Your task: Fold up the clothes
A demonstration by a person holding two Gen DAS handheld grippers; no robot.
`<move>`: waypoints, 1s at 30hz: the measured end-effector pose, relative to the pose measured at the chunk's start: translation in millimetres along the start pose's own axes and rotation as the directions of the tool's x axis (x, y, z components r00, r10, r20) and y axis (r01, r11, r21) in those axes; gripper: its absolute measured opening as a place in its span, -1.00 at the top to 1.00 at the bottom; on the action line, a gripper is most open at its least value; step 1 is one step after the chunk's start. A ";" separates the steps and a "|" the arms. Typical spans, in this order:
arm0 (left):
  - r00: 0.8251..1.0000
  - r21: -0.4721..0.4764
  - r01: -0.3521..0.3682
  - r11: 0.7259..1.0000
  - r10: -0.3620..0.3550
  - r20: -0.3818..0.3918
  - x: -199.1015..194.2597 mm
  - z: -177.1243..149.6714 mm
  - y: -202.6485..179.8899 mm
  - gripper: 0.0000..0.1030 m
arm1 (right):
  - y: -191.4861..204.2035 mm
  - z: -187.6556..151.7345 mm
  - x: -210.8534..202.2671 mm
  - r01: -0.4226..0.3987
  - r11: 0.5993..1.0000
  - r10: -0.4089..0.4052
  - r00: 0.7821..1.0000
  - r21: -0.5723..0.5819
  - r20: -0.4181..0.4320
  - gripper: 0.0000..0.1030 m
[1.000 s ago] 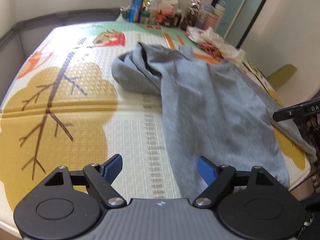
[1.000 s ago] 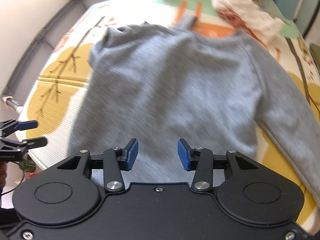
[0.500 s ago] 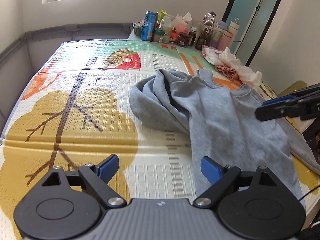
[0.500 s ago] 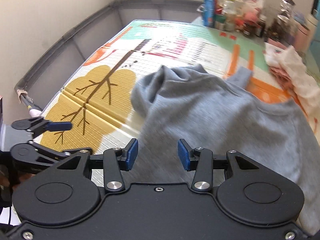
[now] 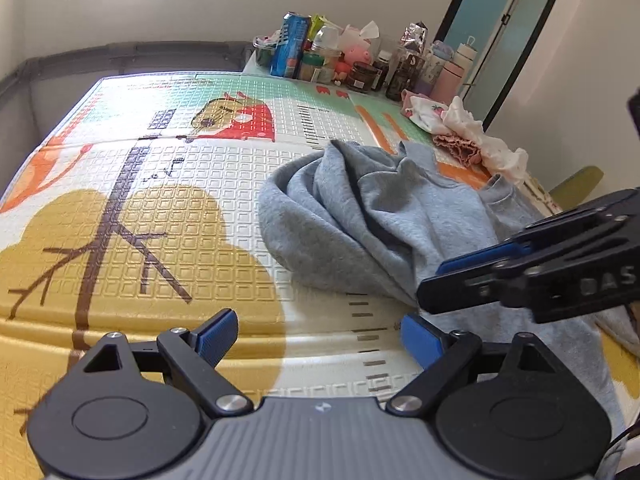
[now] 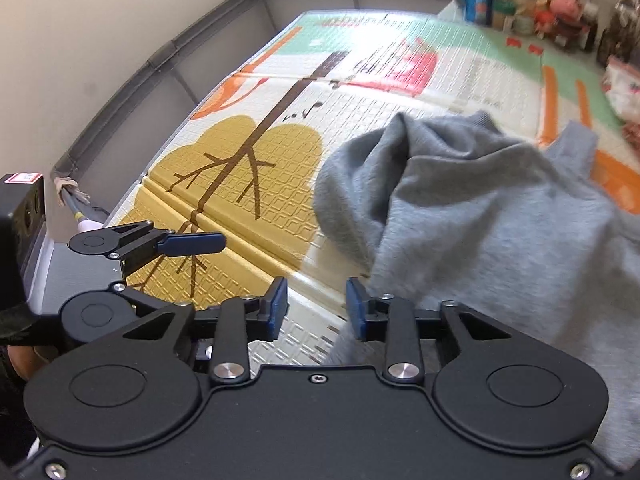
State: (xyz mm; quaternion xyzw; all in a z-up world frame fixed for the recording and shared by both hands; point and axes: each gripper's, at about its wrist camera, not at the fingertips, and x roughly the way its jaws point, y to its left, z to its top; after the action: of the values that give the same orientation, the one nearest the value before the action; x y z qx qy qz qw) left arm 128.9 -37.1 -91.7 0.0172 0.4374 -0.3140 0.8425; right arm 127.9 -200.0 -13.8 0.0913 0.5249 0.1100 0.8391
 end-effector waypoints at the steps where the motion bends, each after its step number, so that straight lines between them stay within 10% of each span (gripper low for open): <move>1: 1.000 0.008 -0.006 1.000 0.006 0.000 1.6 -0.3 1.1 -0.76 | -0.9 0.9 6.7 -0.003 1.000 0.003 1.000 0.005 -0.010 0.54; 30: 0.996 0.027 0.082 0.996 -0.081 -0.042 47.7 13.4 -4.6 -0.75 | -35.9 -2.5 35.5 0.285 0.958 -0.288 0.948 -0.037 -0.138 0.74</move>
State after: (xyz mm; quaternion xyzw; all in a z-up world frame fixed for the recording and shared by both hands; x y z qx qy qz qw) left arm 156.2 -69.4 -118.0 0.0177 0.4502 -0.3541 0.8195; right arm 144.0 -224.4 -55.1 -0.0008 0.5900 -0.0024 0.8074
